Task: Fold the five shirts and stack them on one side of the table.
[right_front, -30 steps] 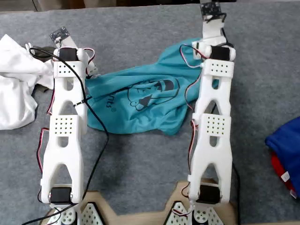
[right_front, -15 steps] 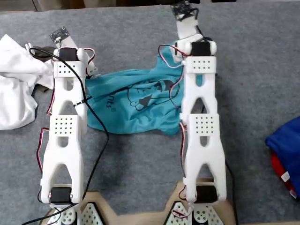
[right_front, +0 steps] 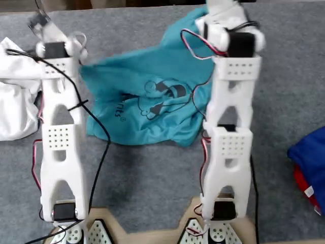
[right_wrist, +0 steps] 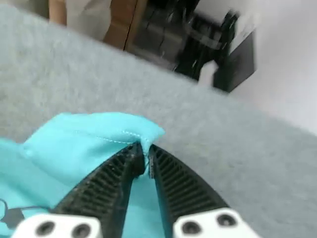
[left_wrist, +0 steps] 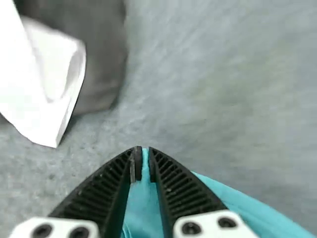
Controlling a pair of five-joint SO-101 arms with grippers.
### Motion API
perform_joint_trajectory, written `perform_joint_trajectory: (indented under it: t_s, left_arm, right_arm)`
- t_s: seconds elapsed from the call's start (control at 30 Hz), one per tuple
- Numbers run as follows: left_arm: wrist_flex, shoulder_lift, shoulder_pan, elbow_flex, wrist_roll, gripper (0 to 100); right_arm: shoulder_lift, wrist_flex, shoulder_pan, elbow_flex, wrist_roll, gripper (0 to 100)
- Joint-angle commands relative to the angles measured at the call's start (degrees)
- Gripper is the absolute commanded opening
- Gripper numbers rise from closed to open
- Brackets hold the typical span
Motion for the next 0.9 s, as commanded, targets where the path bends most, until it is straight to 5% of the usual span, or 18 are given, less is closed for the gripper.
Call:
perform_joint_trajectory:
  t_s: [0.0, 0.37, 0.87]
  left_arm:
    - [1.23, -12.88, -0.53, -2.81, -4.48, 2]
    - [7.3, -41.8, -0.97, 0.53, -13.19, 2]
    - [7.12, -97.45, -0.79, 48.88, -18.64, 2]
  right_arm:
    - [-12.97, 4.84, 2.59, -2.33, -0.7, 0.6]
    - [-38.73, 12.75, 5.14, -2.24, -1.05, 0.7]
    - [-55.78, 4.84, 15.43, 2.51, 5.98, 0.9]
